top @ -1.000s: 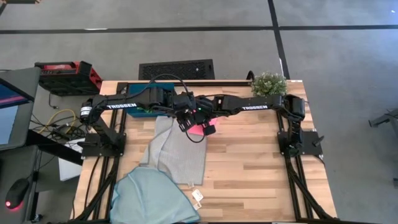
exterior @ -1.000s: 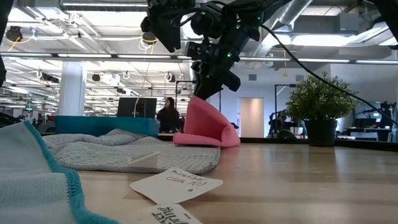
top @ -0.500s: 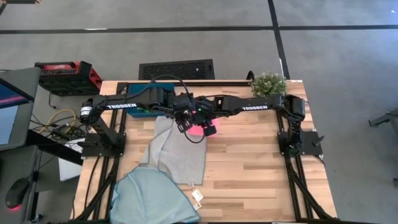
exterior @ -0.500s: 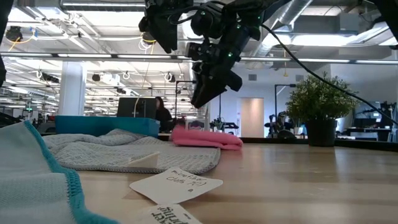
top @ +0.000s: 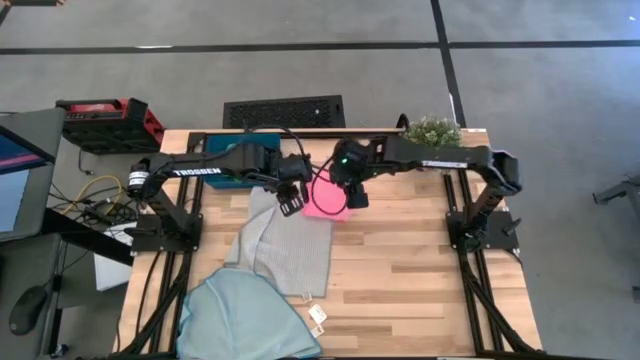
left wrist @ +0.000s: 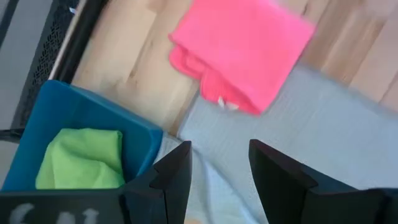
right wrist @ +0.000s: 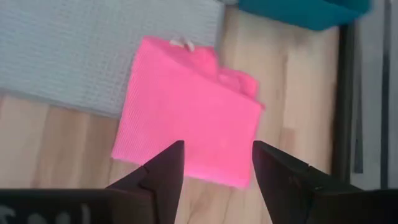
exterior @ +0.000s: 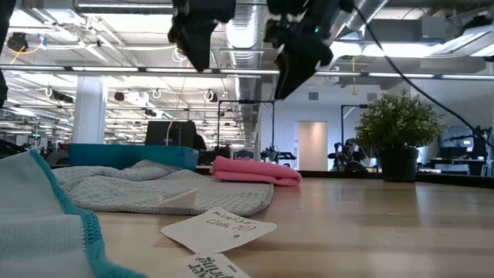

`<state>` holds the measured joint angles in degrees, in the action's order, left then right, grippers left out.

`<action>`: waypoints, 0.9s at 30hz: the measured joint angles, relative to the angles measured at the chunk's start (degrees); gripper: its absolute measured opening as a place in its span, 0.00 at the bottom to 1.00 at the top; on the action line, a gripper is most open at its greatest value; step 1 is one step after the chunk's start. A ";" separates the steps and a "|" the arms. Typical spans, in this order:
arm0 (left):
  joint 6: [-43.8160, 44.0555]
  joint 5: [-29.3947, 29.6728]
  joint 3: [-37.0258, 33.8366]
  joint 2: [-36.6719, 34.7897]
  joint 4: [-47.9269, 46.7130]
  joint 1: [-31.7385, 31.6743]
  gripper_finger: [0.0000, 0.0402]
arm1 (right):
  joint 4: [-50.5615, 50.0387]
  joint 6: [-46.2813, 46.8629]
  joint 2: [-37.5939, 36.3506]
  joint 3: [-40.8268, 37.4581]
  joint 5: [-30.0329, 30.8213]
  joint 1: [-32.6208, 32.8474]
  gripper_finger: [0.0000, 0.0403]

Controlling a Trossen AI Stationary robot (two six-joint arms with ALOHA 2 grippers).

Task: Fold microfiber towels
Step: Put the pink cloth into the blue bin

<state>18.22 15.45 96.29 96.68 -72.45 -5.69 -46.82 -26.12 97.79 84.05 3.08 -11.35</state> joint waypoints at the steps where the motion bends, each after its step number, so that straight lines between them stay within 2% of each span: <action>1: -1.46 -0.05 -1.36 0.16 0.68 0.03 0.38 | 0.12 1.05 -0.99 0.01 0.01 -0.16 0.52; 11: -28.29 -10.32 -17.22 0.15 23.82 1.82 0.38 | -1.16 7.80 -8.40 -0.02 -0.01 0.09 0.52; 18: -39.56 -10.22 -27.05 0.20 38.74 1.88 0.38 | -1.01 10.51 -9.10 0.00 -0.06 -0.05 0.51; 27: -43.93 -7.69 -37.87 0.22 56.58 1.84 0.38 | -0.66 11.77 -8.58 -0.02 -0.16 0.09 0.50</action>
<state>-25.71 7.77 58.42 96.90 -15.87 -3.86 -47.48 -14.35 89.21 84.03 2.92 -11.27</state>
